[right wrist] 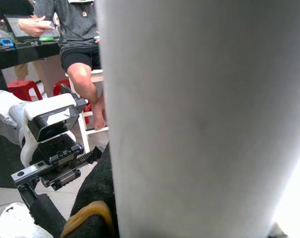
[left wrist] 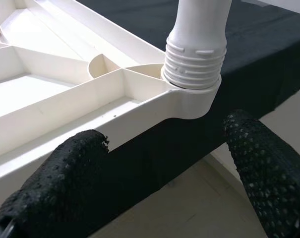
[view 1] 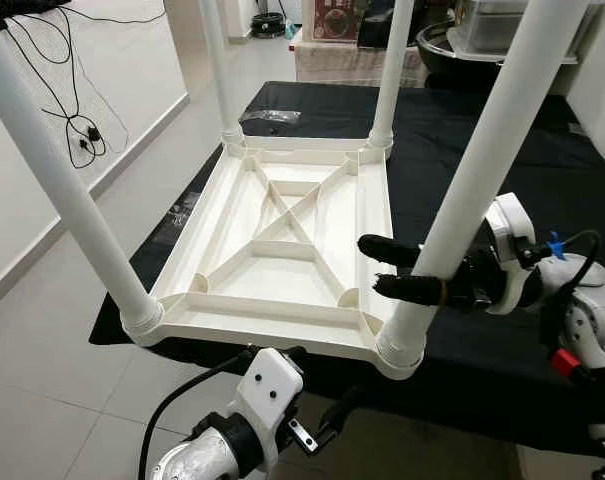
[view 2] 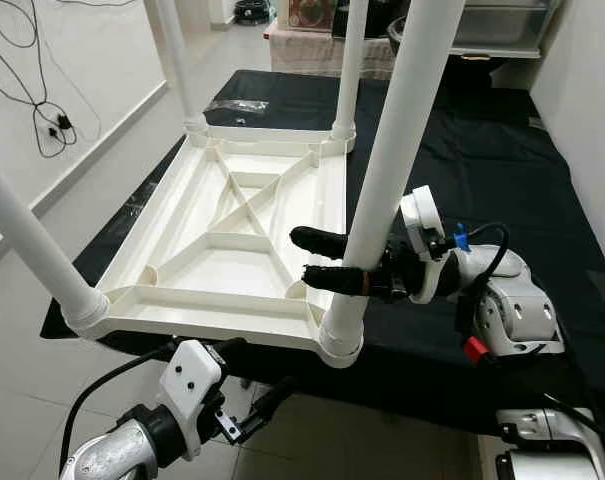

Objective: Building children table

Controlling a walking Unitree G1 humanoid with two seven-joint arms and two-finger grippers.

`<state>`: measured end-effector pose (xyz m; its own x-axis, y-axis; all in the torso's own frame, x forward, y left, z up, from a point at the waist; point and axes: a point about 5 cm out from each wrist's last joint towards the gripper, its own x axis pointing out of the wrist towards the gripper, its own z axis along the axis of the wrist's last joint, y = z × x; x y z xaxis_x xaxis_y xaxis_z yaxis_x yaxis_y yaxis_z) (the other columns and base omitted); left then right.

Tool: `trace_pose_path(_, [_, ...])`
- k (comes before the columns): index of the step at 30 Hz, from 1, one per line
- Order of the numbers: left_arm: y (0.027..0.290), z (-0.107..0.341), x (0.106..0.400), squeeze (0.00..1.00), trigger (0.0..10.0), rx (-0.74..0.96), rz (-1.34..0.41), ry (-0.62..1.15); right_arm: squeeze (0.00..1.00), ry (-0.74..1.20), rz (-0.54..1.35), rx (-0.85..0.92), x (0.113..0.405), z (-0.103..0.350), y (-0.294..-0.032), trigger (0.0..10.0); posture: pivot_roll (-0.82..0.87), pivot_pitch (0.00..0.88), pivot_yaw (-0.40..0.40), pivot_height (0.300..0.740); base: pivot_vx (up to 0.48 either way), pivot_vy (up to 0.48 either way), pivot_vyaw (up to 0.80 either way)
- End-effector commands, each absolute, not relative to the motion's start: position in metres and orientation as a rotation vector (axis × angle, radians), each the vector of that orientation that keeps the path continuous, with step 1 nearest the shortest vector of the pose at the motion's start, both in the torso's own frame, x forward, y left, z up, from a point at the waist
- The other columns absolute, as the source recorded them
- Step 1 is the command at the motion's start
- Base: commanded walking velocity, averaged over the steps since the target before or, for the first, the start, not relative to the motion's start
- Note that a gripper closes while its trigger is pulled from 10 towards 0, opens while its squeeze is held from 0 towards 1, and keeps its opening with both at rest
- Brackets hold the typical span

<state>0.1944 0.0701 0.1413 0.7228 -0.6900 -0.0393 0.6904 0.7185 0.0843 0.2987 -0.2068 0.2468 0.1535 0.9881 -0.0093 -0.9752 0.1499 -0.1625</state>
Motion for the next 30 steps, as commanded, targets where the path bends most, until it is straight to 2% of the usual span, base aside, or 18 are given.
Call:
trace_pose_path(1, [0.072,0.136,0.195,0.0,10.0,0.117,-0.761,0.024,0.0,-0.066,1.404,-0.15,0.299,0.237,-0.205,10.0,0.1,0.166,0.043,0.74,0.0,0.0,0.0])
trace_pose_path(15, [0.071,0.137,0.194,0.0,10.0,0.118,-0.764,0.019,0.0,-0.041,1.288,-0.197,0.304,0.223,-0.205,10.0,0.09,0.168,0.041,0.74,0.0,0.0,0.0])
trace_pose_path(17, [0.071,0.137,0.194,0.0,10.0,0.118,-0.765,0.018,0.0,-0.038,1.178,-0.219,0.316,0.222,-0.208,10.0,0.09,0.166,0.038,0.74,0.0,0.0,0.0])
trace_pose_path(20, [0.071,0.137,0.194,0.0,10.0,0.117,-0.765,0.017,0.0,-0.042,1.137,-0.226,0.321,0.223,-0.208,10.0,0.09,0.166,0.038,0.74,0.0,0.0,0.0])
trace_pose_path(24, [0.07,0.137,0.194,0.0,10.0,0.118,-0.765,0.017,0.0,-0.069,0.976,-0.219,0.338,0.23,-0.209,10.0,0.09,0.163,0.035,0.74,0.0,0.0,0.0])
trace_pose_path(30, [0.07,0.137,0.194,0.0,10.0,0.117,-0.766,0.018,0.0,-0.076,0.877,-0.196,0.346,0.232,-0.211,10.0,0.09,0.157,0.035,0.74,0.0,0.0,0.0])
